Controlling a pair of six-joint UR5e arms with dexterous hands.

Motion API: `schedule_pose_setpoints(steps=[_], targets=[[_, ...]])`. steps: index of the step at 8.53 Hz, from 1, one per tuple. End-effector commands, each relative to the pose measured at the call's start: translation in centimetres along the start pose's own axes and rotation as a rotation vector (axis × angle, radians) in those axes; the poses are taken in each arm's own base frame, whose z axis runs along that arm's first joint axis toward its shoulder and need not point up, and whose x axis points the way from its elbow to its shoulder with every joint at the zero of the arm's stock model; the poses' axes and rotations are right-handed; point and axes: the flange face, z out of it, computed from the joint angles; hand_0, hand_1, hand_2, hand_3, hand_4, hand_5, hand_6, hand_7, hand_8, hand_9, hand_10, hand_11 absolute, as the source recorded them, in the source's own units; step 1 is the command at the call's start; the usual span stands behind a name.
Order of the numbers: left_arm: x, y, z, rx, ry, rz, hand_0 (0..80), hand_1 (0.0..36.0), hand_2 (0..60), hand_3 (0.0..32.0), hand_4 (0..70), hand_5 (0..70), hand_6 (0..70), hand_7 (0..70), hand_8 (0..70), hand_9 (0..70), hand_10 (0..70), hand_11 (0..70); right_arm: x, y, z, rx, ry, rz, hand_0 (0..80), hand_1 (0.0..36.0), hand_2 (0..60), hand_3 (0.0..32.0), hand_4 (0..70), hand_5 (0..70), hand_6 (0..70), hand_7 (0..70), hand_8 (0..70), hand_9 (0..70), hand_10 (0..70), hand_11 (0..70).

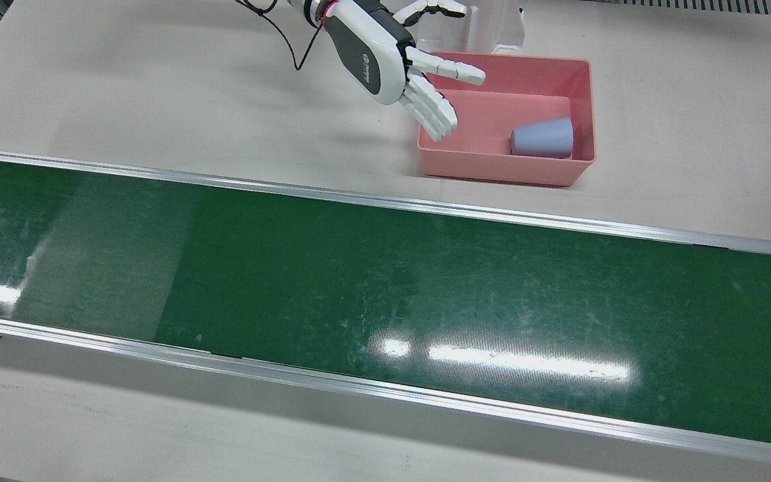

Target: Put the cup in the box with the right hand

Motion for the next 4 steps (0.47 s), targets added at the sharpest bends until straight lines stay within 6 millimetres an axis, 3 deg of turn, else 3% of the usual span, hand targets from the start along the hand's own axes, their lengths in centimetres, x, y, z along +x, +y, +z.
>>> schedule_pose_setpoints(steps=[1, 2, 3, 4], targets=[[0.0, 0.0, 0.0, 0.000, 0.000, 0.000, 0.0, 0.0, 0.0, 0.0, 0.0, 0.0, 0.0, 0.0, 0.0, 0.0, 0.0, 0.0, -15.9, -6.9, 1.2, 0.102, -0.267, -0.159, 47.0, 22.8, 40.3, 0.0, 0.2, 4.9, 5.8, 22.6, 1.3, 6.9, 0.0, 0.0], [0.0, 0.0, 0.0, 0.000, 0.000, 0.000, 0.0, 0.0, 0.0, 0.0, 0.0, 0.0, 0.0, 0.0, 0.0, 0.0, 0.0, 0.0, -19.3, -10.5, -0.6, 0.175, -0.297, -0.170, 47.3, 23.0, 40.3, 0.0, 3.3, 4.7, 5.1, 19.8, 0.1, 3.8, 0.0, 0.0], [0.0, 0.0, 0.0, 0.000, 0.000, 0.000, 0.0, 0.0, 0.0, 0.0, 0.0, 0.0, 0.0, 0.0, 0.0, 0.0, 0.0, 0.0, -22.8, -15.1, -2.3, 0.253, -0.292, -0.209, 47.8, 23.3, 39.7, 0.0, 7.9, 4.0, 2.5, 7.7, 0.0, 0.1, 0.0, 0.0], [0.0, 0.1, 0.0, -0.001, 0.000, 0.000, 0.0, 0.0, 0.0, 0.0, 0.0, 0.0, 0.0, 0.0, 0.0, 0.0, 0.0, 0.0, -26.7, -21.2, -3.6, 0.328, -0.250, -0.251, 47.8, 22.9, 39.0, 0.0, 9.7, 3.8, 2.2, 6.2, 0.0, 0.0, 0.0, 0.0]])
